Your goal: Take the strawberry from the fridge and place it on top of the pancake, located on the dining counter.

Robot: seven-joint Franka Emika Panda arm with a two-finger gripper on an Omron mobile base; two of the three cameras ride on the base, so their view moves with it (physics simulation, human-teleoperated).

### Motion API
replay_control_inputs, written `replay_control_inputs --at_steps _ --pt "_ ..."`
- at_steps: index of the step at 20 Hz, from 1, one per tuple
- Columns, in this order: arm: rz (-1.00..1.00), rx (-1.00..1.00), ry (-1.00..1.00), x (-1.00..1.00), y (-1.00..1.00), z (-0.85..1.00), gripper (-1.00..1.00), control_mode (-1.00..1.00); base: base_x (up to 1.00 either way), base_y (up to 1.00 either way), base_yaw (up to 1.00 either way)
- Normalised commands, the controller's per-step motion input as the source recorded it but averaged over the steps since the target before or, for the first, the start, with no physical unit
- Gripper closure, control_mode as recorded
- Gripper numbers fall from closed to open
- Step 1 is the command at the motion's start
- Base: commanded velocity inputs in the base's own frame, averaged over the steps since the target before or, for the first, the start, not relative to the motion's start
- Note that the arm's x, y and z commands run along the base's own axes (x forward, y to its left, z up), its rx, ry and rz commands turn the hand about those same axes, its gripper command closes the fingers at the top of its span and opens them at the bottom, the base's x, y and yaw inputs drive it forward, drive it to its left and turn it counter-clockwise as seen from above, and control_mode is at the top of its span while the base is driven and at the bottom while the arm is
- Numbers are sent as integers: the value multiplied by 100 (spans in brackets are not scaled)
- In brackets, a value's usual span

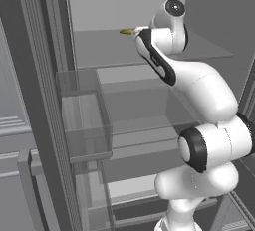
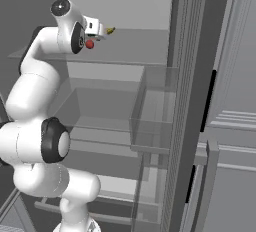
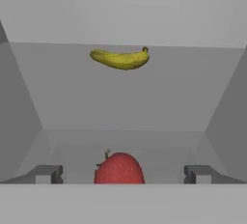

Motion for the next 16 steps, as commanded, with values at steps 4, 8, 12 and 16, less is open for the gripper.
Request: replay_control_inputs --at_steps 4,8,12,16 --pt "0 0 0 23 2 -9 -100 -100 0 0 0" --pt "0 0 0 0 1 -10 -100 -100 0 0 0" --pt "0 0 0 -8 3 -9 -100 -100 0 0 0" --pt "0 0 0 -3 0 -9 -100 -100 0 0 0"
